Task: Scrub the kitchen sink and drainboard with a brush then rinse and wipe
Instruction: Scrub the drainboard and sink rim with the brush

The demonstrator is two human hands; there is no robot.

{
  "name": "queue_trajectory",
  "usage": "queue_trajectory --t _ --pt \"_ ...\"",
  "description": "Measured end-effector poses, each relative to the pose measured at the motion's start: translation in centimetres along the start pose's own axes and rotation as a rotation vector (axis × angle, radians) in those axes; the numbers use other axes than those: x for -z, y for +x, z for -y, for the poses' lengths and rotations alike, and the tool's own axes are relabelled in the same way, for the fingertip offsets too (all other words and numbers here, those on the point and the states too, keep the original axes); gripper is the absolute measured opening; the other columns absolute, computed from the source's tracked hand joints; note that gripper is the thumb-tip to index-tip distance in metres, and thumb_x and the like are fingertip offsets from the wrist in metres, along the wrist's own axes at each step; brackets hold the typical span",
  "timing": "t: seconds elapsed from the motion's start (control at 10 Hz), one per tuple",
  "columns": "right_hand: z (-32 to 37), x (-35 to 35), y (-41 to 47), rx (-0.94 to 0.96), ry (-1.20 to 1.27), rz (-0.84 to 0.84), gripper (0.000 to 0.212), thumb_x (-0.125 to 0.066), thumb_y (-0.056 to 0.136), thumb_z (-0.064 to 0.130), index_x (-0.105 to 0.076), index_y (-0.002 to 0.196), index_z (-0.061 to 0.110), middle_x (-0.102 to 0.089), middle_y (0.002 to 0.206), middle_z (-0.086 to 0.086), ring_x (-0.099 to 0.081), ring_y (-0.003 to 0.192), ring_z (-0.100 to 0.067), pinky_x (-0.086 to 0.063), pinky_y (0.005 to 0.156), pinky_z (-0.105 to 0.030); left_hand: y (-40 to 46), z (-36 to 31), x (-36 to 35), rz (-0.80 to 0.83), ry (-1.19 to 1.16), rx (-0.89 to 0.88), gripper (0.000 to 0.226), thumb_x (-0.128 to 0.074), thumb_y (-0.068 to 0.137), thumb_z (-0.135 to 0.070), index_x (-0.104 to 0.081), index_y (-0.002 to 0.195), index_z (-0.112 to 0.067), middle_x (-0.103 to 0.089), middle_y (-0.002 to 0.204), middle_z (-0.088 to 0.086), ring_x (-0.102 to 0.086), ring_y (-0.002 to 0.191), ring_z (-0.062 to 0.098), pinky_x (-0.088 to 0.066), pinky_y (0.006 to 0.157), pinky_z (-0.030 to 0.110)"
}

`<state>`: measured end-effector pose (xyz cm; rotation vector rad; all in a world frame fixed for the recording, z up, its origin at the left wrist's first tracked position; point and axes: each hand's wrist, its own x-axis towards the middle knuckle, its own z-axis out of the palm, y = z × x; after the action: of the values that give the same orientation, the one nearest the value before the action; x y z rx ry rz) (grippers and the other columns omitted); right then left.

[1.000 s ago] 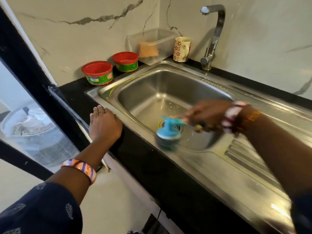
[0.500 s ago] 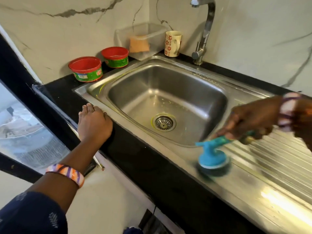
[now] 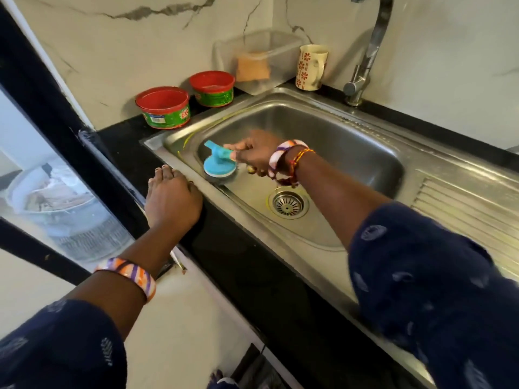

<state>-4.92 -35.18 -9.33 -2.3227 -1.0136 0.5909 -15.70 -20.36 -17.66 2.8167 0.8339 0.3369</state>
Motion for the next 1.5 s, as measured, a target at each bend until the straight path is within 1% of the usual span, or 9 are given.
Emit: queue_trajectory --t 0.2,0.3,0.4,0.5,0.9,1.1,1.2,1.3,1.5 --pt "-3.5 2.9 -5.3 -0.092 0.130 0.169 0.031 -0.051 0.095 0.023 -0.057 0.126 0.021 -0.054 0.058 0.001 -0.041 0.036 -0.002 -0.034 0.035 -0.015 0.2 0.1 -0.1 0.006 -0.003 0.009 0.047 -0.033 0.095 -0.019 -0.044 0.130 0.009 -0.035 0.143 0.025 -0.029 0.136 0.036 -0.026 0.113 0.045" --pt "-8.8 6.3 -13.4 -0.280 0.084 0.505 0.025 -0.059 0.089 0.038 -0.063 0.113 0.039 -0.069 0.083 -0.014 -0.054 0.054 -0.026 -0.047 0.048 -0.032 0.3 0.4 -0.4 0.011 0.008 -0.008 0.046 -0.032 0.095 -0.020 -0.045 0.128 0.010 -0.038 0.139 0.027 -0.032 0.133 0.037 -0.027 0.112 0.047" --pt "-9.8 7.3 -17.8 -0.379 -0.014 0.494 0.014 -0.065 0.085 0.035 -0.070 0.093 0.045 -0.068 0.079 -0.013 -0.060 0.057 -0.023 -0.051 0.052 -0.034 0.2 0.4 -0.6 0.013 0.018 -0.010 0.048 -0.032 0.095 -0.021 -0.043 0.129 0.010 -0.038 0.140 0.027 -0.031 0.133 0.037 -0.026 0.112 0.047" --pt "-6.4 6.3 -21.4 -0.342 0.064 0.398 0.024 -0.065 0.085 0.028 -0.068 0.076 0.050 -0.062 0.065 -0.002 -0.052 0.049 -0.006 -0.042 0.045 -0.015 0.0 0.2 -0.6 0.017 0.012 -0.010 0.049 -0.032 0.096 -0.021 -0.039 0.133 0.010 -0.033 0.143 0.028 -0.026 0.137 0.037 -0.021 0.115 0.046" --pt "-2.0 0.8 -4.8 -0.249 0.363 0.024 0.036 -0.053 0.094 0.019 -0.055 0.130 0.015 -0.053 0.051 0.004 -0.037 0.026 0.001 -0.028 0.029 -0.010 -0.2 0.4 -0.1 0.001 -0.044 -0.017 0.047 -0.031 0.096 -0.017 -0.038 0.136 0.007 -0.029 0.148 0.024 -0.021 0.141 0.033 -0.013 0.117 0.042" --pt "-6.1 4.6 -15.6 -0.416 0.302 0.258 0.034 -0.059 0.086 0.039 -0.060 0.119 0.032 -0.055 0.059 0.003 -0.039 0.041 -0.003 -0.032 0.035 -0.013 -0.5 0.3 -0.2 -0.006 -0.031 -0.012 0.048 -0.032 0.096 -0.018 -0.038 0.136 0.008 -0.029 0.147 0.024 -0.022 0.140 0.034 -0.015 0.117 0.044" --pt "-7.3 6.0 -20.9 -0.437 0.335 0.379 0.053 -0.070 0.066 0.057 -0.066 0.113 0.033 -0.056 0.058 -0.001 -0.040 0.041 -0.005 -0.032 0.035 -0.013 -0.6 0.0 -0.1 -0.011 -0.038 0.005 0.047 -0.033 0.096 -0.018 -0.039 0.134 0.009 -0.030 0.147 0.026 -0.022 0.139 0.035 -0.016 0.117 0.044" --pt "-6.8 6.1 -23.9 -0.353 0.412 0.393 0.055 -0.072 0.059 0.057 -0.070 0.107 0.031 -0.059 0.056 -0.005 -0.044 0.038 -0.006 -0.035 0.035 -0.014 -0.8 -0.1 -0.2 -0.028 -0.053 0.035 0.048 -0.033 0.096 -0.018 -0.037 0.137 0.008 -0.028 0.148 0.026 -0.020 0.140 0.035 -0.014 0.117 0.045" --pt "-1.0 1.2 -13.4 0.066 0.034 0.210 0.019 -0.055 0.091 0.025 -0.065 0.106 0.032 -0.053 0.056 0.003 -0.044 0.040 0.000 -0.035 0.042 -0.011 -1.1 -0.3 0.1 -0.062 -0.124 0.233 0.061 -0.038 0.095 -0.017 -0.013 0.145 0.007 -0.007 0.153 0.025 -0.001 0.144 0.034 -0.002 0.118 0.042"
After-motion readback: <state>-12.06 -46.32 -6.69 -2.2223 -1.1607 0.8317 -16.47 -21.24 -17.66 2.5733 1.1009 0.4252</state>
